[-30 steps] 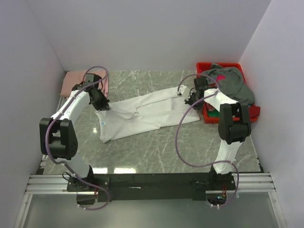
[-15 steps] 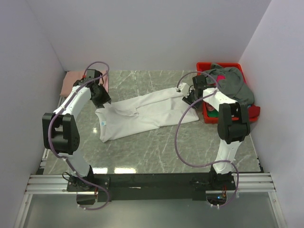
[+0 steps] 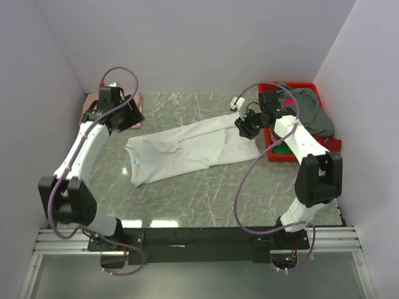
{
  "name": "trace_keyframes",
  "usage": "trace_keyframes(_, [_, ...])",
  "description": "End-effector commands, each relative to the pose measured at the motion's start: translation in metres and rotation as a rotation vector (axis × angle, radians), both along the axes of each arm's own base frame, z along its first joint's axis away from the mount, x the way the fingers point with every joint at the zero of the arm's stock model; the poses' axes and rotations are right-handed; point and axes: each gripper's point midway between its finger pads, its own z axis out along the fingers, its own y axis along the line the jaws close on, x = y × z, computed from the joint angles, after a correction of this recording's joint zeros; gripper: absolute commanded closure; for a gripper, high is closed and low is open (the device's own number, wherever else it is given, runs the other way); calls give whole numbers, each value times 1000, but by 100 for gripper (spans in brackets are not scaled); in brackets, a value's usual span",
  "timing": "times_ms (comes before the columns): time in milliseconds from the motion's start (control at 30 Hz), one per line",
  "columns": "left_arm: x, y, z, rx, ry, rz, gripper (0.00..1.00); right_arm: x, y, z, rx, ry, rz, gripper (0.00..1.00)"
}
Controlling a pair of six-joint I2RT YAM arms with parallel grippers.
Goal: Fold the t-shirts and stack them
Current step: Fold the tshirt
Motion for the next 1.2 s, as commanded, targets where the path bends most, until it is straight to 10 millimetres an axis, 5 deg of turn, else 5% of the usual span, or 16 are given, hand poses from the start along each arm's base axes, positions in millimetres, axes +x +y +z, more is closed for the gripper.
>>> trace_keyframes(0, [-30,-5,18,-32,-106,-56,34,-53,40,17,160,59,224,53])
trace_keyframes(100, [-69,-14,2,-114,-98,-64,35,-82,74,1,162,106,340,54])
trace_keyframes(200, [-108,-10,-19,-143,-62,-21,36,-85,116,-15,78,118,351,57])
trace_keyframes(300, [-137,5,-33,-143,-50,92,34,-64,162,-17,38,69,280,57])
trace_keyframes(367, [-150,5,-41,-208,-46,165,33,-40,191,1,24,-28,223,56])
trace_keyframes(567, [-179,22,-74,-290,63,431,34,-13,278,-24,-46,-129,150,53])
trace_keyframes(767, [-190,27,-86,-297,81,496,35,0,305,-41,-80,-166,88,53])
trace_keyframes(1167, [-191,23,-99,-287,111,458,35,-3,316,-66,-97,-153,47,55])
